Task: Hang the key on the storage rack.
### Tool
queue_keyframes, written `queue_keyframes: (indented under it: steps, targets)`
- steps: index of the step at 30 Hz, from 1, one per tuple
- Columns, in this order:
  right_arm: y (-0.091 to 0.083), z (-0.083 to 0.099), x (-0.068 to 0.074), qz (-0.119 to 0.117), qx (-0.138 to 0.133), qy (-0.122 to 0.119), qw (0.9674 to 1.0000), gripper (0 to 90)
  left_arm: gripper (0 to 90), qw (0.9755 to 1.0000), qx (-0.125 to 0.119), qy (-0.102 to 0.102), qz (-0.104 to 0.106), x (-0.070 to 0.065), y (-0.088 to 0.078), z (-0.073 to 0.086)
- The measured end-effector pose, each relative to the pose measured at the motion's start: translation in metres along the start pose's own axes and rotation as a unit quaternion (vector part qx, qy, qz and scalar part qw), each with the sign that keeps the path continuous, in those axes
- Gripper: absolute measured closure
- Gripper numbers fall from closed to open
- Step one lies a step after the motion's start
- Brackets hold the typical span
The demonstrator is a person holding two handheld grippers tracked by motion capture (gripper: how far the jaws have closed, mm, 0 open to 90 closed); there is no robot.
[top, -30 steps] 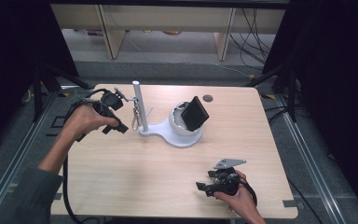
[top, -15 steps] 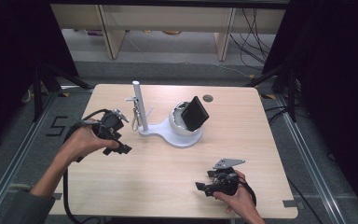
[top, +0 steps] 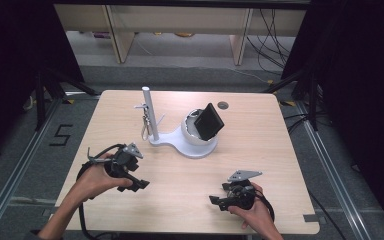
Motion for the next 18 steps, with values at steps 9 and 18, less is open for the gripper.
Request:
queue_keyframes:
  steps: [9, 18]
  targets:
    - [0.001, 0.001, 0.002, -0.010, 0.004, 0.005, 0.9999, 27.9, 27.5, 0.9999, -0.007, 0.009, 0.002, -0.010, 0.017, 0.015]
    - [0.001, 0.000, 0.002, -0.008, 0.001, 0.003, 1.0000, 27.8, 27.1, 0.9995, -0.018, 0.026, -0.002, -0.025, 0.030, 0.032]
Point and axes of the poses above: each handheld gripper's, and its own axes: y roughly forward along the jaws, z roughly out of its underside, x roughly to its left, the point moved 6 cm from there along y, roughly forward along the jaws, and after that the axes turned 4 degrees about x, right-handed, at the moved point
